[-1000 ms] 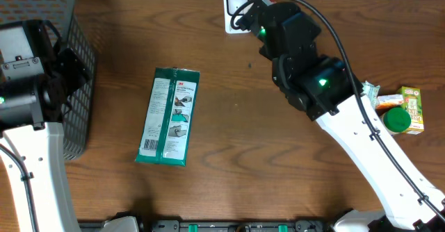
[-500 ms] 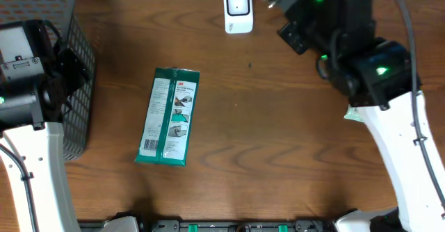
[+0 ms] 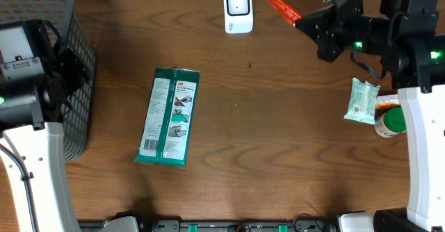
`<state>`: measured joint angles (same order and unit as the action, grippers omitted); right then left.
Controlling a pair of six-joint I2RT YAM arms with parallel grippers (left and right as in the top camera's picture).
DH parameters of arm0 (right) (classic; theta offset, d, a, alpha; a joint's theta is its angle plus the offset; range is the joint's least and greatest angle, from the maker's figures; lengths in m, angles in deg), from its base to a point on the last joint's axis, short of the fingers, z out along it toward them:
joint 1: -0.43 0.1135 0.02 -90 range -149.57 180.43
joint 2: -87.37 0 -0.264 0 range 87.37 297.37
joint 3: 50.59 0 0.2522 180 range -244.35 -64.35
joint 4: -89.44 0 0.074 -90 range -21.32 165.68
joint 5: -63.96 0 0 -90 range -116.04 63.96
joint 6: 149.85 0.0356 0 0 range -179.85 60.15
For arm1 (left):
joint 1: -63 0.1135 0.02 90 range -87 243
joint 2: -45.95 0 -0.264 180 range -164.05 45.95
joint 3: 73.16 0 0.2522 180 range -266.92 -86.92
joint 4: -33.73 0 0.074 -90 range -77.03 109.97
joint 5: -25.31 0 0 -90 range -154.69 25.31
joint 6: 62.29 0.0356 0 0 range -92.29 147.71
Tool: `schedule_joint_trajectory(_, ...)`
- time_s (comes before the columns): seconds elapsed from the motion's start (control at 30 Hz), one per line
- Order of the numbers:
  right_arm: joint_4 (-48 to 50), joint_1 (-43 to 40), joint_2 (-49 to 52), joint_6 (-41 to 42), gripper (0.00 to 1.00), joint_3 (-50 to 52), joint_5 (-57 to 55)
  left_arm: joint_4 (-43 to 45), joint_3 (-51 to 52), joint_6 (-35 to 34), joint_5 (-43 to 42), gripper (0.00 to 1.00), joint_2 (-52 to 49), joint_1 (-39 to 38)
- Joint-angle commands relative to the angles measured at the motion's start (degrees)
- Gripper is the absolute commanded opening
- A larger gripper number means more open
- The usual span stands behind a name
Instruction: Scan the item barcode
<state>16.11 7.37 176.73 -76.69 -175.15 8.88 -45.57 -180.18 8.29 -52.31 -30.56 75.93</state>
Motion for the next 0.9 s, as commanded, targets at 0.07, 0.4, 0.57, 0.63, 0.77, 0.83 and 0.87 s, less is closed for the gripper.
schedule_joint_trajectory(0.07,1.9,0.3,0.3,11.6,0.03,-0.9,-7.9,0.0,-0.4,0.5,0.7,0.88,-0.2,0.2)
schedule_joint_trajectory(0.4,6.1,4.0,8.7,20.7,0.01,-4.8,-20.7,0.0,-0.4,0.5,0.7,0.88,-0.2,0.2)
schedule_joint_trajectory(0.57,0.3,7.9,21.0,19.2,0.01,-19.5,-26.2,0.0,-0.4,0.5,0.7,0.88,-0.2,0.2)
schedule_joint_trajectory(0.63,-0.9,10.3,27.4,17.6,0.01,-26.2,-31.4,0.0,-0.4,0.5,0.7,0.88,-0.2,0.2)
schedule_joint_trajectory(0.77,2.8,13.7,34.0,14.1,0.01,-27.6,-41.3,0.0,-0.4,0.5,0.7,0.88,-0.2,0.2)
schedule_joint_trajectory(0.83,4.8,14.7,36.8,12.9,0.01,-27.6,-45.6,0.0,-0.4,0.5,0.7,0.88,-0.2,0.2)
schedule_joint_trajectory(0.87,5.9,15.2,38.3,12.2,0.01,-27.6,-47.5,0.0,-0.4,0.5,0.7,0.88,-0.2,0.2)
